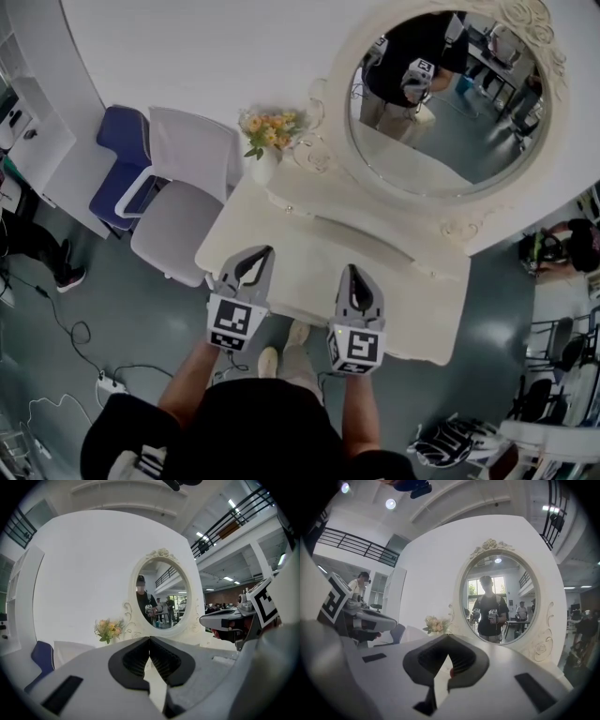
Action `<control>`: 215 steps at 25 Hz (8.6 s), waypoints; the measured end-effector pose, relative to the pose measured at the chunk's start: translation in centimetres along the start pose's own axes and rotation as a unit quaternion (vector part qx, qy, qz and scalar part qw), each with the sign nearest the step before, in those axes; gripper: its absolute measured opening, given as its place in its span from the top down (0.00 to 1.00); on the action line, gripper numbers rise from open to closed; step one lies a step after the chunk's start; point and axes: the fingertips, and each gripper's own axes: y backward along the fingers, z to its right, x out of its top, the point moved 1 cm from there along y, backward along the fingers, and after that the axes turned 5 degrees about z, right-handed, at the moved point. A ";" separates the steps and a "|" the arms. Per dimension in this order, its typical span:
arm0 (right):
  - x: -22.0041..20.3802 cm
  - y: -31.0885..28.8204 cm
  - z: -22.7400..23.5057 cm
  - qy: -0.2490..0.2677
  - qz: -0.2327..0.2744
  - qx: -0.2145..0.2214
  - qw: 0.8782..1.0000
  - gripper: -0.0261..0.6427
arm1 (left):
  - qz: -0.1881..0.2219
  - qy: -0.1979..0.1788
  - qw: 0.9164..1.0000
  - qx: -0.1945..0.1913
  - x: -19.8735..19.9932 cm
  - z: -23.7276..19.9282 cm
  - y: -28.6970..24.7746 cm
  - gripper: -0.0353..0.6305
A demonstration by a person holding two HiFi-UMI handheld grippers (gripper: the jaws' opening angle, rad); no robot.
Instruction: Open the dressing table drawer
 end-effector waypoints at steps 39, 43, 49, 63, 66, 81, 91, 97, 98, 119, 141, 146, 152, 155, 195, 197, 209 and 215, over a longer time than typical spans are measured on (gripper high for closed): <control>-17.4 -16.0 2.8 -0.033 -0.114 0.074 0.990 0.97 | -0.096 0.046 0.993 0.050 -14.6 -5.3 -16.2 0.94; -18.8 -16.7 3.0 -0.036 -0.106 0.079 0.991 0.97 | -0.106 0.051 0.992 0.055 -16.4 -5.4 -16.9 0.94; -20.9 -16.7 3.2 -0.045 -0.117 0.082 0.989 0.97 | -0.116 0.051 0.990 0.058 -18.3 -5.4 -17.9 0.94; -23.6 -16.9 3.4 -0.050 -0.145 0.085 0.985 0.97 | -0.148 0.073 0.985 0.060 -22.2 -5.7 -19.8 0.94; -23.9 -17.1 3.3 -0.056 -0.145 0.086 0.984 0.97 | -0.156 0.071 0.983 0.059 -22.9 -5.9 -20.3 0.92; -24.9 -17.6 3.6 -0.059 -0.152 0.085 0.983 0.97 | -0.185 0.066 0.980 0.044 -26.1 -5.9 -23.0 0.71; -25.6 -17.4 4.3 -0.065 -0.161 0.079 0.982 0.97 | -0.188 0.055 0.979 0.049 -26.6 -6.0 -23.9 0.71; -25.8 -17.5 4.5 -0.065 -0.160 0.081 0.982 0.97 | -0.191 0.049 0.979 0.054 -26.8 -6.0 -23.9 0.76; -25.8 -17.5 4.6 -0.065 -0.160 0.081 0.982 0.97 | -0.192 0.047 0.979 0.056 -26.8 -6.1 -23.9 0.78; -25.7 -17.0 4.6 -0.063 -0.161 0.091 0.981 0.97 | -0.194 0.046 0.978 0.069 -26.9 -5.7 -23.1 0.81; -24.9 -14.2 4.2 -0.056 -0.155 0.075 0.984 0.97 | -0.190 0.042 0.978 0.069 -27.0 -5.1 -20.7 0.81; -25.0 -13.8 4.2 -0.055 -0.153 0.072 0.984 0.97 | -0.191 0.042 0.978 0.069 -27.0 -5.1 -20.7 0.81; -25.0 -13.5 4.1 -0.054 -0.153 0.070 0.984 0.97 | -0.191 0.049 0.978 0.070 -27.3 -4.9 -19.9 0.81; -25.0 -13.4 3.7 -0.054 -0.152 0.072 0.984 0.97 | -0.192 0.048 0.978 0.067 -27.3 -4.8 -19.5 0.81; -24.0 -10.9 1.8 -0.049 -0.145 0.065 0.986 0.97 | -0.179 0.048 0.981 0.063 -27.4 -3.7 -16.2 0.77; -23.9 -10.8 1.9 -0.047 -0.142 0.065 0.987 0.97 | -0.175 0.053 0.981 0.058 -27.3 -3.5 -16.2 0.70; -22.3 -10.3 1.9 -0.039 -0.134 0.062 0.988 0.97 | -0.165 0.047 0.984 0.054 -25.5 -3.3 -15.3 0.66; -20.0 -10.0 2.3 -0.032 -0.122 0.056 0.990 0.97 | -0.151 0.037 0.986 0.065 -22.7 -3.7 -14.2 0.66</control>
